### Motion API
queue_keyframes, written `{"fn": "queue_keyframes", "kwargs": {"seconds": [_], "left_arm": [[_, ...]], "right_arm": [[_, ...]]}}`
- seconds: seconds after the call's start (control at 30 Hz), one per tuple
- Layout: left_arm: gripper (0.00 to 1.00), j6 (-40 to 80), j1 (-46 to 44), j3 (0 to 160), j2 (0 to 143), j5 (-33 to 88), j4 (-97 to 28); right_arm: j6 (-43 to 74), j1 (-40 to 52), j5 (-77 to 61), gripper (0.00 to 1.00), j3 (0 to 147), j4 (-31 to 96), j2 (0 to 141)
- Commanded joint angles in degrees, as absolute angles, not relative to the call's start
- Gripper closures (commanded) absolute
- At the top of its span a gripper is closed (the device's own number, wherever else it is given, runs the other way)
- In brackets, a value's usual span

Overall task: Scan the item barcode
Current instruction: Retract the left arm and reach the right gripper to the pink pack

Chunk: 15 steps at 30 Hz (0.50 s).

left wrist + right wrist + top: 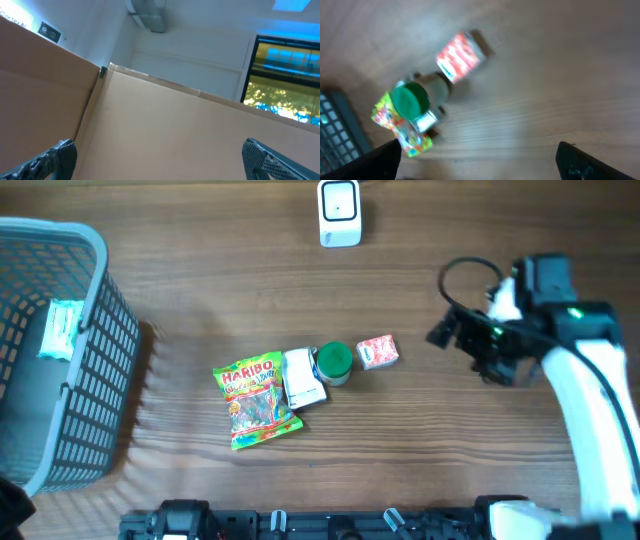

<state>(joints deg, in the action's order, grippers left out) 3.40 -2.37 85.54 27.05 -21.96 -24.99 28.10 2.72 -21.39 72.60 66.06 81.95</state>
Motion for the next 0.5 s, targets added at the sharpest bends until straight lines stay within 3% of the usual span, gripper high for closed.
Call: {"fn": "queue_keyframes", "kwargs": {"seconds": [0.0, 0.1, 0.2, 0.37, 0.4, 0.47], "left_arm": [[0.00, 3.9, -2.0, 85.3, 27.0, -23.9, -24.0], [0.00, 3.9, -2.0, 85.3, 27.0, -23.9, -24.0], [0.00, 3.9, -2.0, 85.3, 27.0, -23.9, -24.0], [0.00, 3.9, -2.0, 85.3, 27.0, -23.9, -24.3], [0.00, 3.9, -2.0, 85.3, 27.0, -23.9, -24.2], [0.00, 3.9, -2.0, 85.3, 27.0, -23.9, -24.3]], "right_arm": [[26.9, 9.0, -24.1, 0.00, 73.3, 56.4, 92.4], [27.0, 12.9, -21.0, 0.00, 73.3, 51.3, 99.7], [26.2, 14.1, -18.8, 0.14, 73.3, 48.1, 106.7], [21.8, 14.1, -13.9, 0.13, 72.8, 47.7, 109.3], [21.8, 14.1, -12.3, 0.07, 72.5, 46.9, 109.3], [19.6, 14.1, -12.0, 0.07, 71.5, 44.8, 109.5]]}}
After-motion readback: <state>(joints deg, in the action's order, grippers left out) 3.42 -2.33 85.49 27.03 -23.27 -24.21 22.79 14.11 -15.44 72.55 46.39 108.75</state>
